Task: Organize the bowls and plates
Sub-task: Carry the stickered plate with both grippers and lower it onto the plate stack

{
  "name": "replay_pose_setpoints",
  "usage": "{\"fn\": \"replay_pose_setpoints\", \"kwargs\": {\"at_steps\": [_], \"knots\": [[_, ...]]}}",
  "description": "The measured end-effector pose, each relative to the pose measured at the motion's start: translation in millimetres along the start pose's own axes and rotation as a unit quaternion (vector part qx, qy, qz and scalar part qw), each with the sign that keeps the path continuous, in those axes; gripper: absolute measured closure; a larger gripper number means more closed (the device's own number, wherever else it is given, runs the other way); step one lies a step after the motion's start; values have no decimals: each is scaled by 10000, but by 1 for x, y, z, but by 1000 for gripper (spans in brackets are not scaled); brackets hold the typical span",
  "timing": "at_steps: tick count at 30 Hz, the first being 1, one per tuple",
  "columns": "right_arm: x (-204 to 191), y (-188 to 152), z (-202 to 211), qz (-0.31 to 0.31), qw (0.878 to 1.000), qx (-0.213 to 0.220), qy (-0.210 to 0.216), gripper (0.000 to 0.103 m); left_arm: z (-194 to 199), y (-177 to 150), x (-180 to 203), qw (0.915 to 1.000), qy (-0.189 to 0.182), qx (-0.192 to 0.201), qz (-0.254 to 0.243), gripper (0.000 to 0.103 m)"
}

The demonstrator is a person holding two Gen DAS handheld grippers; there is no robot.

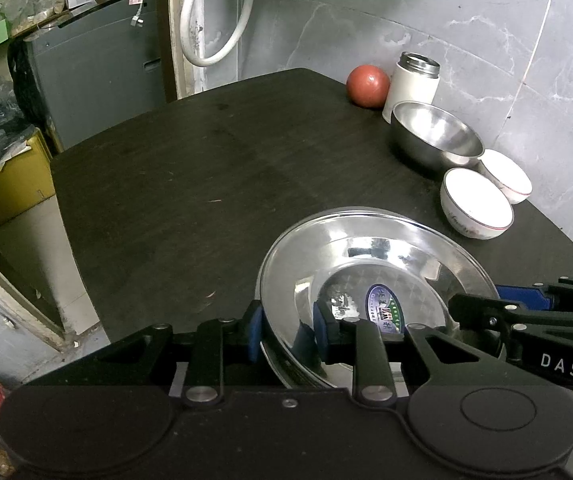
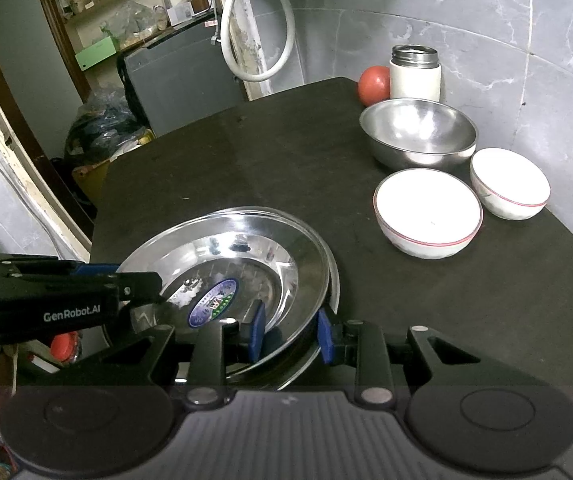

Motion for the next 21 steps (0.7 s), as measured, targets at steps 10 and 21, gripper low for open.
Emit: {"fn": "replay_pose_setpoints", "kwargs": {"at_steps": [10, 21], "knots": [[-3, 1, -1, 62, 10000, 2, 27, 66, -1, -1, 1, 10000, 23, -2, -12, 73], [-3, 0, -1, 62, 10000, 7, -26, 60, 0, -4, 4, 10000, -26, 2, -32, 72]]}}
Point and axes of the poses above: each gripper's, at about its wrist camera, not at the fingertips, and z roughly against the way its jaws point, x to its right, y to its top, the point moved 1 cm from there along -z, roughly the way its jaws point, and after that the axes turned 6 degrees about -x, right-handed, at the moved point
